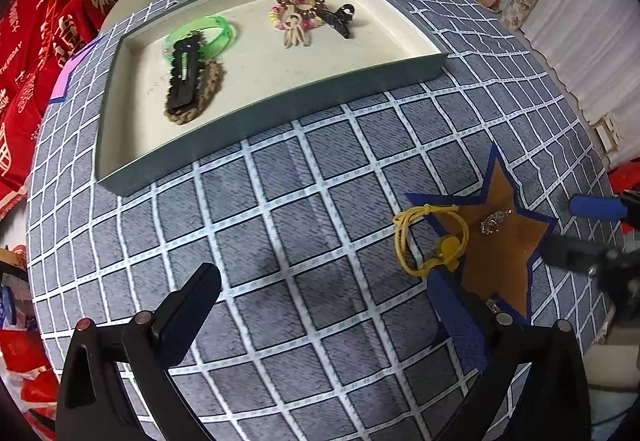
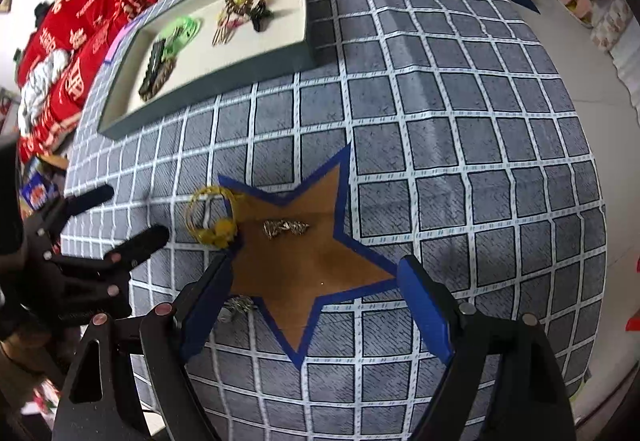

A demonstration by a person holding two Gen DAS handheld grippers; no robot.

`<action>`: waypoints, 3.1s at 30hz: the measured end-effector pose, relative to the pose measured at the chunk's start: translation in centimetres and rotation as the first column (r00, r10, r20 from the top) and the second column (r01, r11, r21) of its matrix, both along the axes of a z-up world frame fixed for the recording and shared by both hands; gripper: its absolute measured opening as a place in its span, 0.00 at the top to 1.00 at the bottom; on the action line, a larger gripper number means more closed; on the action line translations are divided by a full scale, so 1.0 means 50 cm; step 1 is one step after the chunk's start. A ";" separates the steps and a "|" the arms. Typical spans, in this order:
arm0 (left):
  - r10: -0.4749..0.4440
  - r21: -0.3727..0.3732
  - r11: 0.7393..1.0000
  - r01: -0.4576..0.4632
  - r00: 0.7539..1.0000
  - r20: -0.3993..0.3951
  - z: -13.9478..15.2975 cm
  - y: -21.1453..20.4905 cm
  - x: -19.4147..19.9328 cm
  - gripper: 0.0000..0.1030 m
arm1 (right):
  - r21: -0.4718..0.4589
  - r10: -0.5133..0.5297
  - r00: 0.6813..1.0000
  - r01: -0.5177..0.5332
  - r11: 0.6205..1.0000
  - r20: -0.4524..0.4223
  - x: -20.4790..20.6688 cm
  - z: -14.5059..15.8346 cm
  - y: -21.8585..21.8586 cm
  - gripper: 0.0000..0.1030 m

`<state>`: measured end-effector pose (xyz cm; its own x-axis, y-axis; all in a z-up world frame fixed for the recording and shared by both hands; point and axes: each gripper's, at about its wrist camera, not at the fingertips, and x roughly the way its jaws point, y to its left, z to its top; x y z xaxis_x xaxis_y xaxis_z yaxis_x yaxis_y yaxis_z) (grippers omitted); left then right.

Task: Organize jewelry
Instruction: 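Move both tools back toward the star mat, then grasp the yellow hair tie with the left tool while the right tool grasps the silver chain, then carry the yellow hair tie over the tray while the right tool carries the silver chain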

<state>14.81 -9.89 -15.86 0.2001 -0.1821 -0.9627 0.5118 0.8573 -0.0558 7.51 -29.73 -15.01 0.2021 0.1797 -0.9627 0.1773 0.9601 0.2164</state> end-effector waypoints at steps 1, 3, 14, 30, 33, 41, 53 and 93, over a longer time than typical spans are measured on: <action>-0.005 0.002 1.000 0.005 1.000 -0.001 -0.004 -0.005 0.000 0.00 | -0.010 0.009 1.000 -0.009 1.000 -0.002 0.000 -0.004 0.002 0.16; -0.012 0.007 1.000 0.012 1.000 0.002 -0.010 -0.013 0.001 0.00 | -0.023 0.025 1.000 -0.025 0.999 -0.003 0.001 -0.011 0.003 0.22; -0.068 0.012 0.998 0.068 0.998 -0.007 -0.035 -0.050 0.003 0.04 | -0.076 0.239 0.970 -0.235 0.969 0.045 0.020 -0.030 0.052 0.36; -0.134 0.025 0.991 0.134 0.991 -0.005 -0.038 -0.089 -0.005 0.24 | -0.187 0.337 0.939 -0.321 0.928 0.061 0.043 -0.052 0.079 0.71; -0.161 0.020 0.987 0.161 0.987 0.001 -0.031 -0.101 -0.011 0.33 | -0.166 0.324 0.944 -0.310 0.936 0.063 0.044 -0.051 0.071 0.71; -0.158 -0.048 0.987 0.156 0.987 -0.026 -0.025 -0.090 -0.006 0.89 | -0.172 0.311 0.949 -0.299 0.939 0.052 0.038 -0.048 0.079 0.71; -0.040 -0.139 0.990 0.029 0.996 -0.074 -0.006 -0.026 0.014 0.89 | -0.078 0.186 0.981 -0.182 0.980 0.052 0.041 -0.033 0.051 0.72; 0.146 -0.262 0.959 -0.113 0.983 0.112 0.192 0.110 0.122 0.89 | 0.014 0.060 0.987 -0.063 0.998 0.152 0.155 0.115 0.022 0.72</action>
